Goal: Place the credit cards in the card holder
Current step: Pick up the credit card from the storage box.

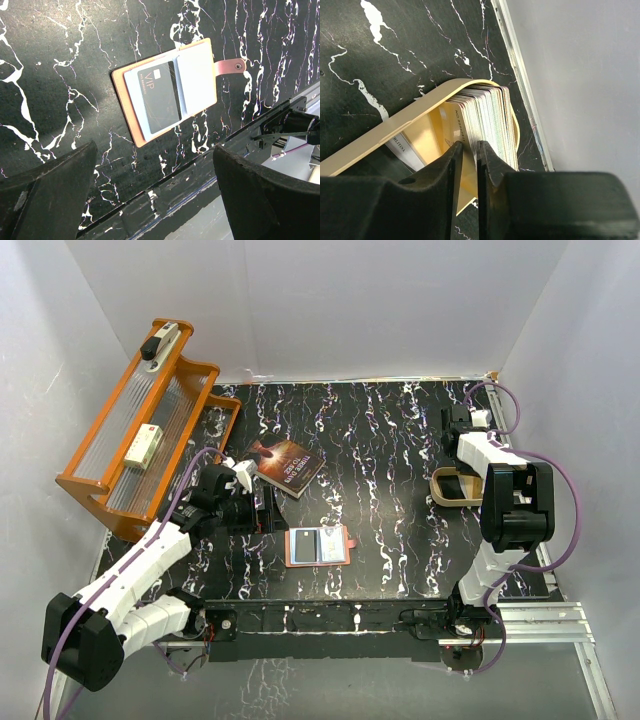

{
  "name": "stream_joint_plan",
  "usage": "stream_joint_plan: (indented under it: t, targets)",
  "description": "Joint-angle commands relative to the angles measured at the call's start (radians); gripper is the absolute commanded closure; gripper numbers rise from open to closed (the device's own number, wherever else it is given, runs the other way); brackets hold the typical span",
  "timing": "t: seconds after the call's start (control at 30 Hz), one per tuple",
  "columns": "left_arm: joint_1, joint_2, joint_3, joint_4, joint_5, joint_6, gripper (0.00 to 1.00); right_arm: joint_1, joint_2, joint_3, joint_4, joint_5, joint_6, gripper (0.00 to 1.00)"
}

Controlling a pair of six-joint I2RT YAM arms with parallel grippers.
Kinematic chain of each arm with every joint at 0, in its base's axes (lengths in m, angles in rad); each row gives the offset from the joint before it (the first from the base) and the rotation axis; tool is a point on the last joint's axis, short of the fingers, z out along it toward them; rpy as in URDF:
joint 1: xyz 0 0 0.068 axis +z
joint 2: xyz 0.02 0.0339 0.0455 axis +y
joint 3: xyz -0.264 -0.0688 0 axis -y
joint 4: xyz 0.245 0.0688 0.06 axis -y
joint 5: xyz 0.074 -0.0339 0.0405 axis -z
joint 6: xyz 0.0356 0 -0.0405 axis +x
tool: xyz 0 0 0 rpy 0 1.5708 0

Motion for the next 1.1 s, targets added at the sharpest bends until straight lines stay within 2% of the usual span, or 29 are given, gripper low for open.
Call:
stream_joint_plan:
  t: [0.0,0.4,0.57,0.63,0.9,0.97,1.07]
  targets:
    - [-0.001,-0.006,0.027,-0.018,0.009,0.011,0.01,-0.010,-0.024,0.048,0.018,0.021,-0.008,0.85]
    - [-0.001,-0.010,0.030,-0.019,0.003,0.011,0.01,-0.010,-0.069,0.054,-0.003,-0.008,0.006,0.89]
    - [-0.001,-0.014,0.026,-0.015,0.010,0.009,0.01,-0.009,-0.104,0.049,-0.013,-0.030,0.015,0.97]
    - [-0.001,-0.014,0.027,-0.015,0.013,0.011,0.01,-0.007,-0.124,0.045,-0.017,-0.056,0.023,1.00]
    - [-0.001,-0.029,0.022,-0.009,0.005,0.002,0.01,-0.001,-0.196,0.099,-0.098,-0.207,0.078,1.00]
    - [-0.001,-0.037,0.019,-0.004,0.005,-0.002,0.01,0.011,-0.233,0.114,-0.125,-0.243,0.092,1.00]
    - [-0.001,-0.032,0.024,-0.005,0.009,-0.013,0.01,0.092,-0.337,0.116,-0.144,-0.246,0.104,1.00]
